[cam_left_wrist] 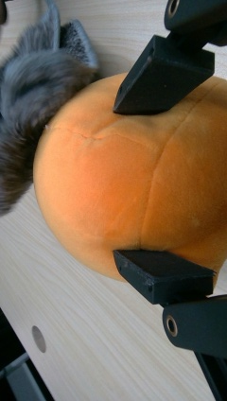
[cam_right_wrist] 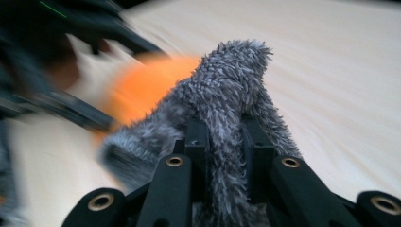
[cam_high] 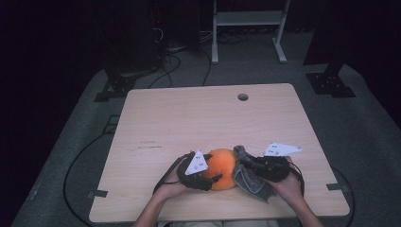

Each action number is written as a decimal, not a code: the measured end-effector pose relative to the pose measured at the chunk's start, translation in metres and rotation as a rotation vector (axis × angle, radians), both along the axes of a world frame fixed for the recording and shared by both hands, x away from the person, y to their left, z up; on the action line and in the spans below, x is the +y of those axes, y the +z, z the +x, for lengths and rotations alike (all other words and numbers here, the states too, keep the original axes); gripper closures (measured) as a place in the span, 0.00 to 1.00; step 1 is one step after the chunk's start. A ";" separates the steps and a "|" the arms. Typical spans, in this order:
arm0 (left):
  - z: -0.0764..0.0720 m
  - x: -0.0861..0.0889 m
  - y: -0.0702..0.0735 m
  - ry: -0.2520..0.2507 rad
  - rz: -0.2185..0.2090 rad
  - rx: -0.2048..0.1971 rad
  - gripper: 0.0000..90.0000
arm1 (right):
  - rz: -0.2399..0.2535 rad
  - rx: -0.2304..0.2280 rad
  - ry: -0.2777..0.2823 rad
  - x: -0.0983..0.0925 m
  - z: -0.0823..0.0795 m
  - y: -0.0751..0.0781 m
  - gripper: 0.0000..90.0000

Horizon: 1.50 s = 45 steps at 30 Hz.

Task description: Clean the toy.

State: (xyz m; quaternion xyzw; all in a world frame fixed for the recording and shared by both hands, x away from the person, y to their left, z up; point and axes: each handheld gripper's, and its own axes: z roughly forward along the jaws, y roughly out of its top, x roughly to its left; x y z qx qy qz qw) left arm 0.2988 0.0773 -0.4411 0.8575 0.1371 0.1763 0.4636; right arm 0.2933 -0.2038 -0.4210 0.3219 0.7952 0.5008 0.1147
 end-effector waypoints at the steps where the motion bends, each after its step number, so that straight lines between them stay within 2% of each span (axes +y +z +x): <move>1: -0.001 -0.001 0.000 -0.004 0.001 -0.007 0.28 | 0.030 -0.018 0.034 0.006 -0.004 0.005 0.84; 2: -0.002 -0.001 0.000 -0.010 0.005 -0.013 0.28 | 0.036 -0.033 0.069 0.014 -0.008 0.008 0.84; 3: -0.002 -0.001 0.000 -0.010 0.005 -0.013 0.28 | 0.036 -0.033 0.069 0.014 -0.008 0.008 0.84; 4: -0.003 0.000 0.000 -0.018 0.020 -0.012 0.29 | -0.016 -0.056 0.105 0.028 -0.011 0.007 0.83; 6: -0.002 0.003 0.000 -0.015 0.014 -0.004 0.30 | -0.029 -0.058 0.104 0.031 -0.010 0.003 0.83; 8: -0.001 0.006 -0.001 -0.012 0.011 0.007 0.31 | 0.000 -0.025 0.084 0.024 -0.003 -0.001 0.83; 10: 0.000 0.008 -0.002 -0.011 0.007 0.014 0.32 | -0.006 -0.008 0.033 0.014 0.002 -0.005 0.83; 12: 0.000 0.009 -0.002 -0.008 0.006 0.023 0.32 | -0.006 0.043 -0.011 0.002 0.008 -0.012 0.83; 15: 0.002 0.012 -0.002 -0.005 0.004 0.035 0.32 | -0.023 0.073 -0.041 -0.004 0.011 -0.017 0.83; 17: 0.002 0.013 -0.003 -0.002 -0.003 0.042 0.31 | -0.034 0.080 -0.049 -0.005 0.012 -0.019 0.83; 18: 0.003 0.014 -0.004 0.000 -0.010 0.050 0.31 | -0.039 0.104 -0.061 -0.008 0.015 -0.022 0.83; 23: 0.003 0.015 -0.004 0.002 -0.015 0.055 0.31 | -0.010 0.076 -0.046 -0.007 0.011 -0.017 0.83; 27: 0.003 0.016 -0.004 0.000 -0.020 0.059 0.31 | -0.017 0.112 -0.052 -0.007 0.015 -0.023 0.83; 28: 0.003 0.016 -0.004 0.000 -0.020 0.058 0.31 | -0.041 0.138 -0.074 -0.009 0.018 -0.028 0.83; 30: 0.003 0.016 -0.004 0.001 -0.021 0.059 0.31 | -0.046 0.150 -0.087 -0.011 0.019 -0.029 0.83; 31: 0.003 0.016 -0.004 0.001 -0.021 0.059 0.31 | -0.046 0.150 -0.087 -0.011 0.019 -0.029 0.83; 32: 0.003 0.016 -0.004 0.000 -0.018 0.056 0.31 | -0.021 0.114 -0.083 -0.011 0.015 -0.021 0.83; 33: 0.003 0.016 -0.004 0.000 -0.018 0.056 0.31 | -0.021 0.114 -0.083 -0.011 0.015 -0.021 0.83; 34: 0.003 0.016 -0.004 -0.001 -0.019 0.054 0.31 | 0.027 0.083 -0.056 -0.010 0.011 -0.014 0.83; 35: 0.003 0.015 -0.004 -0.003 -0.019 0.054 0.31 | 0.027 0.083 -0.056 -0.010 0.011 -0.014 0.83; 36: 0.003 0.015 -0.004 -0.005 -0.018 0.053 0.31 | 0.034 0.068 -0.032 -0.007 0.009 -0.011 0.83; 37: 0.003 0.015 -0.004 -0.005 -0.018 0.053 0.31 | 0.034 0.068 -0.032 -0.007 0.009 -0.011 0.83; 38: 0.002 0.014 -0.004 -0.006 -0.020 0.050 0.31 | 0.003 0.088 -0.029 -0.005 0.011 -0.016 0.83; 39: 0.002 0.014 -0.004 -0.006 -0.020 0.050 0.30 | 0.003 0.088 -0.029 -0.005 0.011 -0.016 0.83; 40: 0.002 0.013 -0.004 -0.008 -0.020 0.048 0.30 | -0.012 0.114 -0.038 -0.006 0.014 -0.020 0.83; 41: 0.001 0.012 -0.003 -0.006 -0.016 0.041 0.30 | -0.021 0.159 -0.055 -0.010 0.019 -0.025 0.83; 43: 0.000 0.012 -0.003 -0.007 -0.014 0.040 0.30 | -0.032 0.153 -0.065 -0.011 0.019 -0.025 0.83; 44: 0.000 0.012 -0.003 -0.009 -0.014 0.039 0.30 | -0.019 0.126 -0.067 -0.013 0.015 -0.019 0.83; 45: 0.000 0.011 -0.003 -0.010 -0.014 0.039 0.30 | -0.019 0.126 -0.067 -0.013 0.015 -0.019 0.83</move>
